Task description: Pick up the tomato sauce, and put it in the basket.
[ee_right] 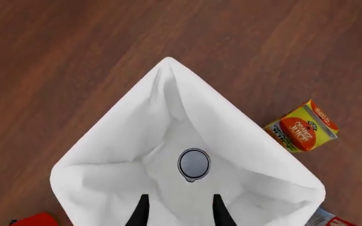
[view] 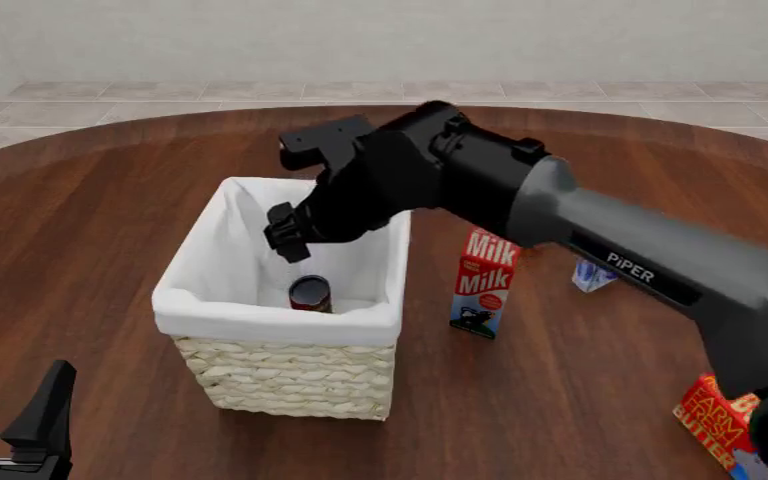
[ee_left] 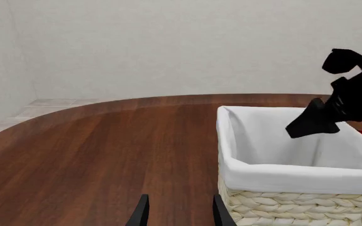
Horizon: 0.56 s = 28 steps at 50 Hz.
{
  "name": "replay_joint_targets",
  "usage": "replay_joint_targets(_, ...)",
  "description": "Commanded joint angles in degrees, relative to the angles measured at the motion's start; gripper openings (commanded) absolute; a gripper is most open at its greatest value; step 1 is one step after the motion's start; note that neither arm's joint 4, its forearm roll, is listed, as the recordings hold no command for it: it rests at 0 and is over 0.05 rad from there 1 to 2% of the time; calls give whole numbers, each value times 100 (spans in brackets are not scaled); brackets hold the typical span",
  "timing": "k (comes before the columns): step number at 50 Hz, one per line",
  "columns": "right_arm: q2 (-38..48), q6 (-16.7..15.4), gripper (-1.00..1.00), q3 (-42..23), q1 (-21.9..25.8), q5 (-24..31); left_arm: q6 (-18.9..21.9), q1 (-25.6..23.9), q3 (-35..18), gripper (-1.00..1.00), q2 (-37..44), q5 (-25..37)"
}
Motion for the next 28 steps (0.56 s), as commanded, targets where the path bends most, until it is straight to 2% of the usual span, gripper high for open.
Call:
replay_joint_targets(1, -572, 80, 100, 342, 123, -28, 4, 16, -12, 100, 24, -12)
replay_joint_targets(18, -1289, 203, 100, 947, 390, -260, 4, 15, -8, 100, -13, 21)
replay_joint_targets(28, -1898, 317, 100, 1602, 452, -544, 3, 19, -8, 100, -12, 21)
